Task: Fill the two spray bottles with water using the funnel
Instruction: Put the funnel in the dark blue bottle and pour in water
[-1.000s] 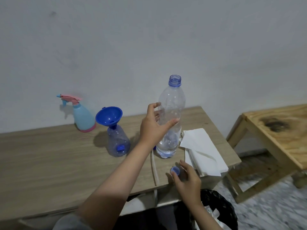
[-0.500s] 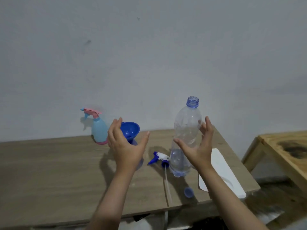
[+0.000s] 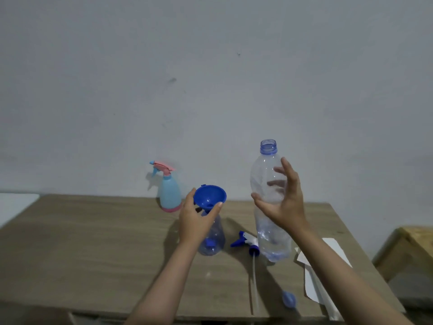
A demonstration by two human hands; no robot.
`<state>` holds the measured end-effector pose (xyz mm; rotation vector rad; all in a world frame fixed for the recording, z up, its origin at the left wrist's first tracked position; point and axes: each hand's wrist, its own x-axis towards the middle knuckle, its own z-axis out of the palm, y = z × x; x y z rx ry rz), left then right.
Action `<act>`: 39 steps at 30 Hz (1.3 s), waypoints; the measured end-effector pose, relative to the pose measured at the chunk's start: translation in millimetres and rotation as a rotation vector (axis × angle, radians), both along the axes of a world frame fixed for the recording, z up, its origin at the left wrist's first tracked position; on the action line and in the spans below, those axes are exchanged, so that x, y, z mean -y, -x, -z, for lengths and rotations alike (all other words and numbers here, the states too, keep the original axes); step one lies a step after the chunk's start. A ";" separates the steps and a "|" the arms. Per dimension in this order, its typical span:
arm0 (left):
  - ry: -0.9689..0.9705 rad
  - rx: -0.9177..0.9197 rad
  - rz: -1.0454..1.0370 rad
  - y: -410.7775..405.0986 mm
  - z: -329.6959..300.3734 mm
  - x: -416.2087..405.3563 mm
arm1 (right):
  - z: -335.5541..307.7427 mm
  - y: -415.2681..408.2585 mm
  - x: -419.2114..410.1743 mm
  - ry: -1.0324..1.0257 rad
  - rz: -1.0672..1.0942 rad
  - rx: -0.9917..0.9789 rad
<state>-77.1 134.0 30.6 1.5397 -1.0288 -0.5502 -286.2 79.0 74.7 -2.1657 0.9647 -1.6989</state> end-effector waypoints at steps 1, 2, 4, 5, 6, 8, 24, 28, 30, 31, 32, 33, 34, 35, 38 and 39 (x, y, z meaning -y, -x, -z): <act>0.009 0.001 -0.002 -0.6 -0.1 0.5 | -9.8 -3.0 -0.7 0.005 -0.032 -0.014; 0.011 -0.002 -0.004 -1.8 0.6 1.3 | -19.4 -5.8 -1.8 -0.004 -0.061 -0.037; 0.015 -0.007 0.003 -3.4 0.5 1.8 | -37.6 -10.8 -6.1 -0.066 -0.111 -0.120; 0.015 -0.008 0.006 -3.9 -0.3 1.6 | -45.1 -13.4 -8.4 -0.112 -0.134 -0.178; 0.013 -0.008 0.007 -4.5 -1.5 1.8 | -51.2 -15.6 -10.2 -0.160 -0.159 -0.245; 0.011 -0.011 0.019 -5.7 -4.5 1.9 | -58.6 -19.6 -11.6 -0.240 -0.207 -0.395; -0.010 -0.012 0.054 -10.3 -13.1 4.0 | -69.0 -8.7 -13.8 -0.547 -0.074 -1.069; -0.030 -0.006 0.060 -11.1 -13.4 5.8 | -70.5 -11.0 -12.6 -0.563 -0.068 -1.106; -0.034 -0.005 0.061 -11.5 -13.6 6.7 | -70.9 -12.6 -11.9 -0.576 -0.073 -1.118; -0.034 -0.002 0.060 -11.4 -14.4 6.6 | -70.8 -13.6 -11.8 -0.580 -0.073 -1.132; -0.033 0.001 0.060 -11.3 -15.2 6.5 | -70.3 -14.4 -11.8 -0.580 -0.071 -1.149; -0.033 0.002 0.060 -11.4 -16.1 6.6 | -69.6 -15.3 -11.7 -0.579 -0.068 -1.164; -0.034 0.001 0.062 -11.9 -16.3 6.8 | -69.1 -15.9 -11.5 -0.578 -0.065 -1.175; -0.036 0.001 0.064 -12.5 -16.2 7.5 | -68.9 -16.4 -10.9 -0.580 -0.065 -1.182; -0.044 0.009 0.069 -13.7 -15.4 9.1 | -70.8 -17.3 -9.0 -0.584 -0.068 -1.197; -0.048 0.009 0.069 -13.8 -15.4 9.5 | -71.6 -18.0 -8.7 -0.582 -0.066 -1.202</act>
